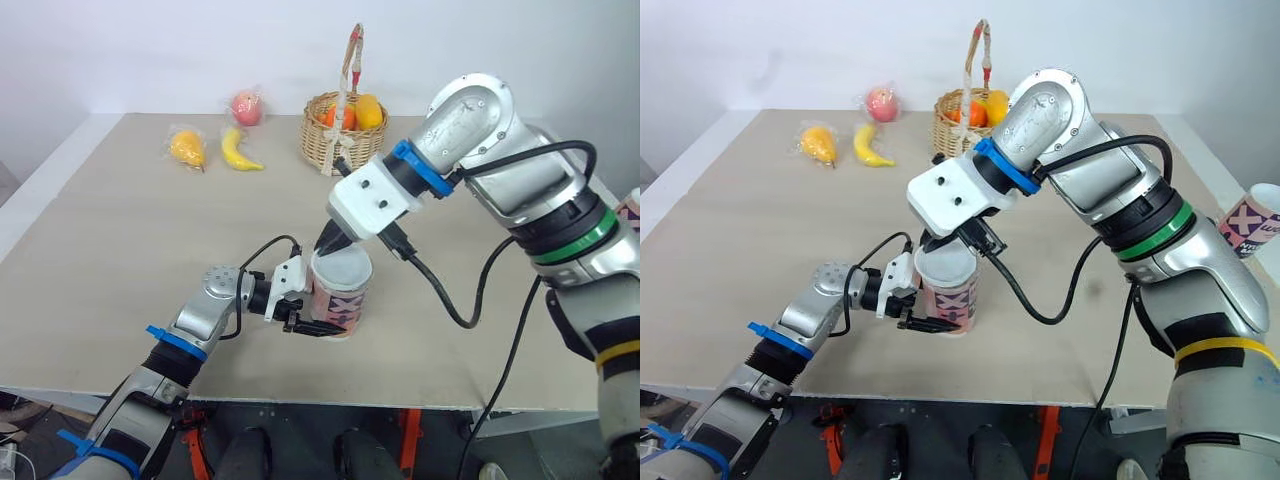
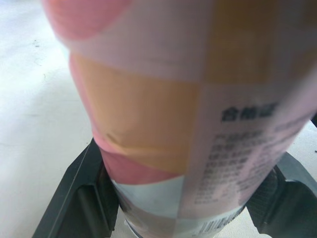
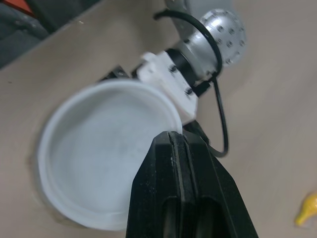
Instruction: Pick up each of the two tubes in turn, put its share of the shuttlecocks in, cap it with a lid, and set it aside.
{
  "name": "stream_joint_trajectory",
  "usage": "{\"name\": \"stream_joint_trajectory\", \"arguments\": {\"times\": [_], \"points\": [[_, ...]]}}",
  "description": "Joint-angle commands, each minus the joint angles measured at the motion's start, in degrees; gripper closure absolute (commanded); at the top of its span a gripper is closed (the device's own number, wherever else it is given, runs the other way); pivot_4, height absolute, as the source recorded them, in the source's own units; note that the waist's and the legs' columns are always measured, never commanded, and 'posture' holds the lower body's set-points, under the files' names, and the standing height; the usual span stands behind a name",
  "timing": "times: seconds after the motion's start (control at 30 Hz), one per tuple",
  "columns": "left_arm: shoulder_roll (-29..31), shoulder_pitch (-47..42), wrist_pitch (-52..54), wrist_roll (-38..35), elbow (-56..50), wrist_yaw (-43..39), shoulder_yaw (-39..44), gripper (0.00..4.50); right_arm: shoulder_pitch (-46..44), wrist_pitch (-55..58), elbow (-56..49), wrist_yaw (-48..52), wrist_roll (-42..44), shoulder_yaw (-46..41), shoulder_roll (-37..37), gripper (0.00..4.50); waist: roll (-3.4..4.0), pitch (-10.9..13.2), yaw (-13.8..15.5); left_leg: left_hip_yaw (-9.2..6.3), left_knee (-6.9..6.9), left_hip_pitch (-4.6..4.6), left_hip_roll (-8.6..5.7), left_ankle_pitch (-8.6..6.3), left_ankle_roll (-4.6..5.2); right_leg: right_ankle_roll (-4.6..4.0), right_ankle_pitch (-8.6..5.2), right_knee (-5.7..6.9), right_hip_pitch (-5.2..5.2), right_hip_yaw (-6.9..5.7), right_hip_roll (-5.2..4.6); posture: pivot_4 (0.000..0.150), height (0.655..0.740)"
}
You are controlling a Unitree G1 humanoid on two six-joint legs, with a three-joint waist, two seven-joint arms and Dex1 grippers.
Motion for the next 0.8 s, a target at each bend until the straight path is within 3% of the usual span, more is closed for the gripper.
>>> {"name": "stream_joint_trajectory", "arguments": {"times": [0.03,0.37,0.8], "points": [[0.98,0.65,0.95,1.72,1.22,1.28,0.35,1.60,-0.71,-1.47,0.58,2.36,-1.36,-2.15,0.32,4.47,0.00,0.00,0.00,-0.01,0.00,0.00,0.00,0.00,0.00,0.00,0.00,0.00,0.00,0.00,0.00,0.150,0.7400],[1.39,0.70,0.87,1.68,1.34,1.40,0.59,1.60,1.33,-0.98,-5.00,2.36,1.95,0.61,-4.99,4.47,0.00,0.00,0.00,-0.01,0.00,0.00,0.00,0.00,0.00,-0.01,0.00,0.00,0.00,-0.01,0.00,0.150,0.7400],[1.73,0.38,0.82,1.63,1.57,1.34,0.89,1.60,6.21,-3.11,-7.77,2.36,-0.62,-0.98,-4.70,4.47,-0.03,-0.02,0.01,-0.03,-0.01,0.00,0.00,0.00,0.00,-0.03,-0.02,0.00,0.01,-0.04,0.00,0.150,0.7400]]}}
